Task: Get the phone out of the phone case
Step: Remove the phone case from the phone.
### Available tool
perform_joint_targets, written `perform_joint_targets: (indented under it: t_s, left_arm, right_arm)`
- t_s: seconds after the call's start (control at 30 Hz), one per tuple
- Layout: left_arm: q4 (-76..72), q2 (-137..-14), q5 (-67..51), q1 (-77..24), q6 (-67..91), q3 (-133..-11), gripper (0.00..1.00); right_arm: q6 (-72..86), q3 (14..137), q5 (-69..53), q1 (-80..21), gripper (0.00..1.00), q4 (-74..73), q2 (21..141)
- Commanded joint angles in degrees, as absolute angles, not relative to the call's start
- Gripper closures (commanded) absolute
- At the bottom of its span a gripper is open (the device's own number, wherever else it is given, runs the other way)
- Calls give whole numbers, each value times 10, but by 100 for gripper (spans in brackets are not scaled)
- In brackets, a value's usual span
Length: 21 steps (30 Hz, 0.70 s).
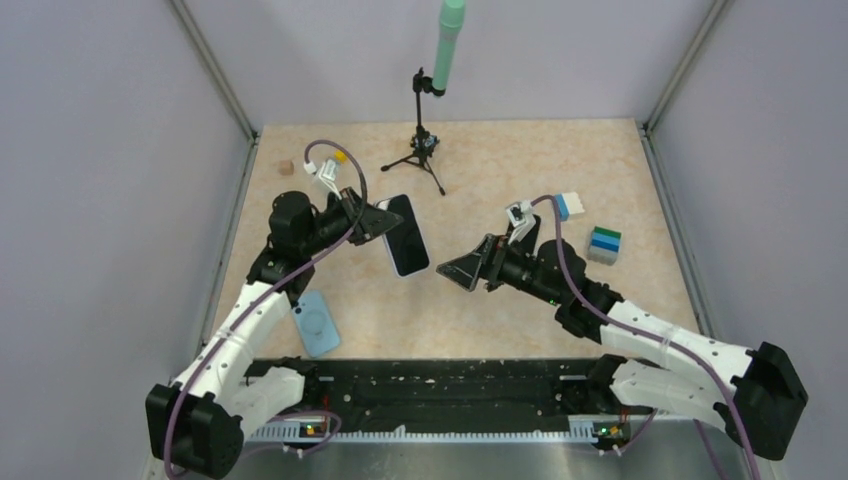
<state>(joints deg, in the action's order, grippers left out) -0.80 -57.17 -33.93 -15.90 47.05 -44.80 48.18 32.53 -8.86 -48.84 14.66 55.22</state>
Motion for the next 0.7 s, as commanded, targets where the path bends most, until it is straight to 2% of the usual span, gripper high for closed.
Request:
perform_joint_targets:
  t_s: [0.0,0.07,0.13,0.3,0.43,0.5,0.67]
  left_arm:
    - [-127,-548,-387,-160,509,-473,100]
    - [-131,-548,-396,-160,517,-486,100]
    - [-127,-549,-400,-160,523,-499,100]
    - [-126,-553,-412,-160,549,-513,100]
    - [-136,-560,-415,-160,578,-513,100]
    - [-148,-566,-418,-160,591,-513,100]
    - [-175,-581,-430,-160,612,-520,100]
  right_arm:
    - [481,324,-91,-487,13,216,537]
    - [476,329,-107,-487,21,226,539]
    - [473,332,-113,-487,24,229,540]
    - [474,330,-139,-487,22,265,553]
    - [471,354,-175,-484,24,289,588]
    - [481,363,-197,-474,29,314,609]
    - [576,359,-257,-437,49,440,663]
